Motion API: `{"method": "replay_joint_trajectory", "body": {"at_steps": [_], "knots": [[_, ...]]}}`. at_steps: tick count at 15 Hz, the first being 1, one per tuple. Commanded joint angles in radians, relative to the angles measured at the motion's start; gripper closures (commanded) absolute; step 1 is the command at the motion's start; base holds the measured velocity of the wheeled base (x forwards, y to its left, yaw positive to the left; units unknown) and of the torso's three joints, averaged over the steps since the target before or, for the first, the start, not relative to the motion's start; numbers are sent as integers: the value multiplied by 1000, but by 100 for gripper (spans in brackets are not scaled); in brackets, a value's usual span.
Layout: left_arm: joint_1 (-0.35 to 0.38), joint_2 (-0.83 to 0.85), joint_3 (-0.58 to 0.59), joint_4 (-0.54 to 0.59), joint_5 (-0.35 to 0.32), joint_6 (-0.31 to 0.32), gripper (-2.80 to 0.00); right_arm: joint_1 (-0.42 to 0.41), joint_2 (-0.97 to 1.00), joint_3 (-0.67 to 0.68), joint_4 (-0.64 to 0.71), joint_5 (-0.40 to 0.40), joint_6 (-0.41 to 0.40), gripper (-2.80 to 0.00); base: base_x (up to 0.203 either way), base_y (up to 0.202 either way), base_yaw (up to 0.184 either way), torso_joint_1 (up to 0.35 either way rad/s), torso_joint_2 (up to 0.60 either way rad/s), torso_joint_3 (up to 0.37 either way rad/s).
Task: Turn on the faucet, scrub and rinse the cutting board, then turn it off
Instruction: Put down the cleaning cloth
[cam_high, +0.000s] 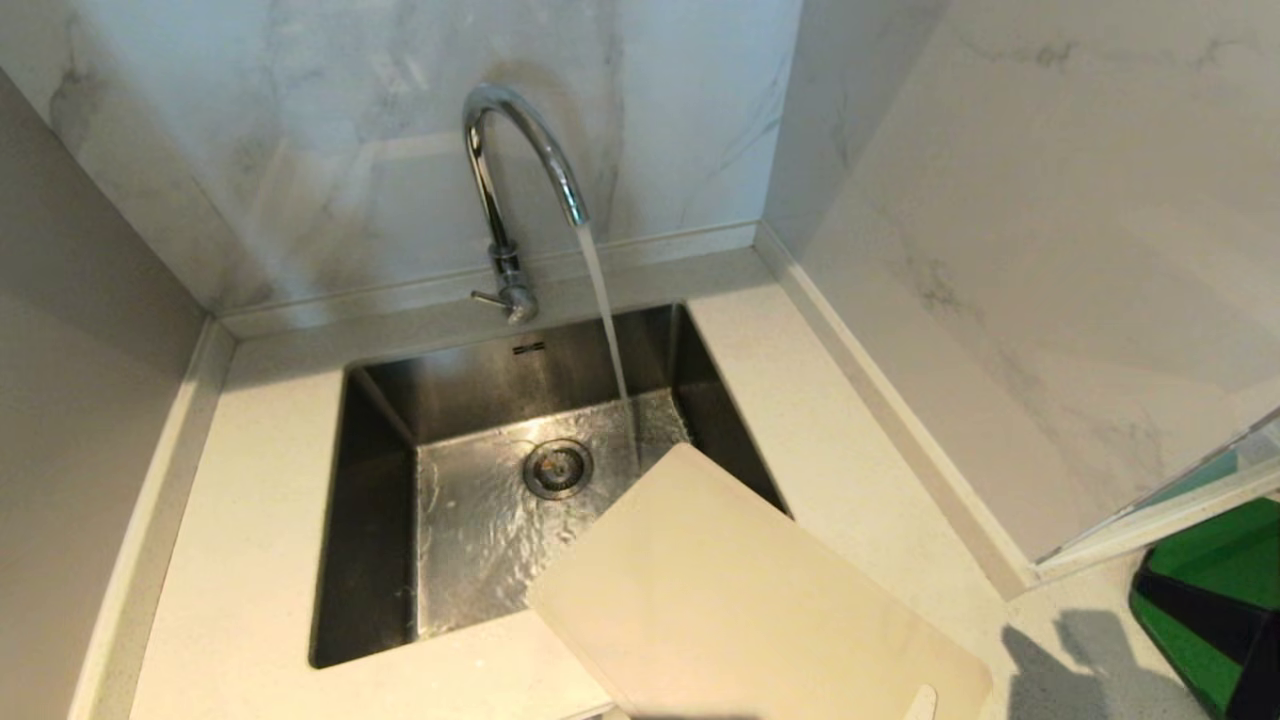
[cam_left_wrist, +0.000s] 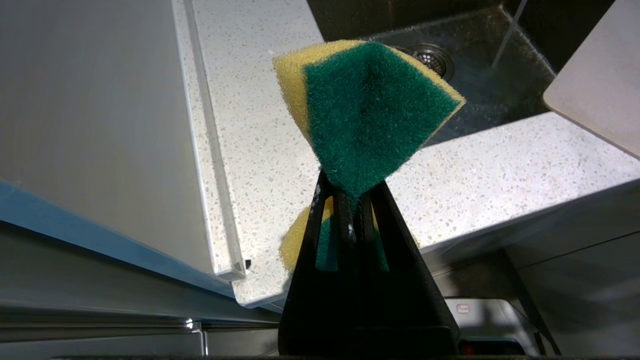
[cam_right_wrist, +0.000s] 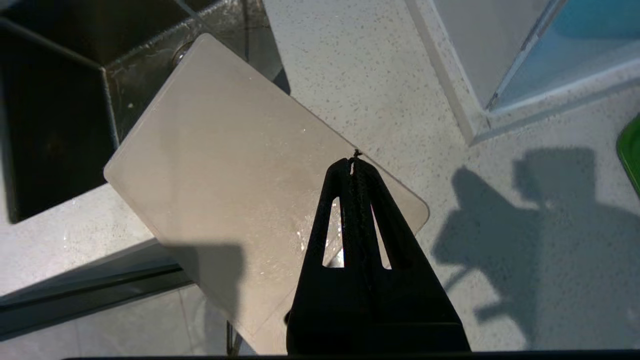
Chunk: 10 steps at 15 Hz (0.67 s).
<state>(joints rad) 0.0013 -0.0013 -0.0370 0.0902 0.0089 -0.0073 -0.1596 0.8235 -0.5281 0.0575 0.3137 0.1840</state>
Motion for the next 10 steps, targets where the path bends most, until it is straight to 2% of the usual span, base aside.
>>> {"method": "replay_joint_trajectory", "body": {"at_steps": [1,4,7,10], "knots": [[0,1,0,0,0,0,0,20,-114,-10,32,-32,5,0,0,0,0,0,0,0],[0,1,0,0,0,0,0,17,-245,22,92,-44,-18,0,0,0,0,0,0,0],[0,1,0,0,0,0,0,17,-381,134,110,-68,-106,0,0,0,0,0,0,0],[0,1,0,0,0,0,0,17,-480,225,112,-85,-129,0,0,0,0,0,0,0]]}}
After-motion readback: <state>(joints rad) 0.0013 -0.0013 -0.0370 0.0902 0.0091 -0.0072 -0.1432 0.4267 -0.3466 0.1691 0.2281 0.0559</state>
